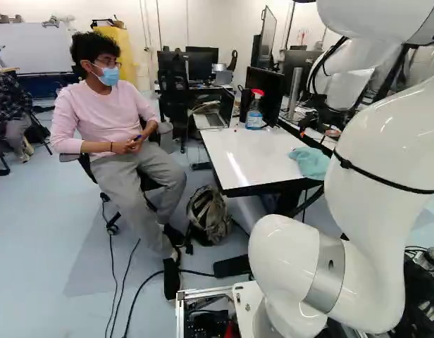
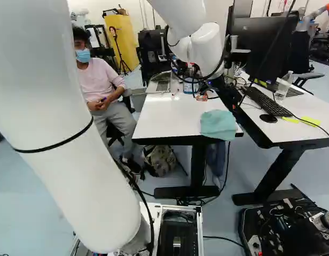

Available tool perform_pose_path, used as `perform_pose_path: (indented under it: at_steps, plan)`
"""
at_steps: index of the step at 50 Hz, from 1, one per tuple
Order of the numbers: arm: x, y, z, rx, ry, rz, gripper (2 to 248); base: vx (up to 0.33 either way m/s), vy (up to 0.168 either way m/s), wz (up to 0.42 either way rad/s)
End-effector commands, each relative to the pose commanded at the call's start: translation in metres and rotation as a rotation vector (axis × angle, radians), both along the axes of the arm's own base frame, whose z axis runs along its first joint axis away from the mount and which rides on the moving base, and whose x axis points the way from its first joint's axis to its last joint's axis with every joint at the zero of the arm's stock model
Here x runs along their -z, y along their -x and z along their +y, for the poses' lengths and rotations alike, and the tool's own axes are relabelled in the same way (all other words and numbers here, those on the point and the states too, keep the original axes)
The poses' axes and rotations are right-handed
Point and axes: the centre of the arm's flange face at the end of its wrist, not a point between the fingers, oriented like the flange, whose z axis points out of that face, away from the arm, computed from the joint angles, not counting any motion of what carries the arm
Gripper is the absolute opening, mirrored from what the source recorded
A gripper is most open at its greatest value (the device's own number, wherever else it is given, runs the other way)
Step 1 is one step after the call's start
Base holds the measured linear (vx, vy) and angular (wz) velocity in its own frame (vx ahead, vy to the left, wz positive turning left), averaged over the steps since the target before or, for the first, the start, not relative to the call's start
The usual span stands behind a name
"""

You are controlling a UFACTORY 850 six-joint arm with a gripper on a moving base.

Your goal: Clean the table with the green towel

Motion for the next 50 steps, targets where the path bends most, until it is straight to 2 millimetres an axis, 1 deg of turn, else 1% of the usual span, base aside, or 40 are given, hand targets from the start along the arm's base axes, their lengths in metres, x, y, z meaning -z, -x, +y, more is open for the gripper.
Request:
perform_pose_path:
  at_steps: [11, 25, 37, 50]
  plan:
    - [0.001, 0.0, 0.002, -0.003, 0.002, -0.002, 247, 0.0, 0.0, 0.0]
    - [0.005, -0.002, 0.01, -0.017, 0.01, -0.014, 247, 0.0, 0.0, 0.0]
    - [0.011, -0.003, 0.022, -0.039, 0.023, -0.033, 247, 0.0, 0.0, 0.0]
    - [0.021, -0.005, 0.04, -0.072, 0.041, -0.061, 247, 0.0, 0.0, 0.0]
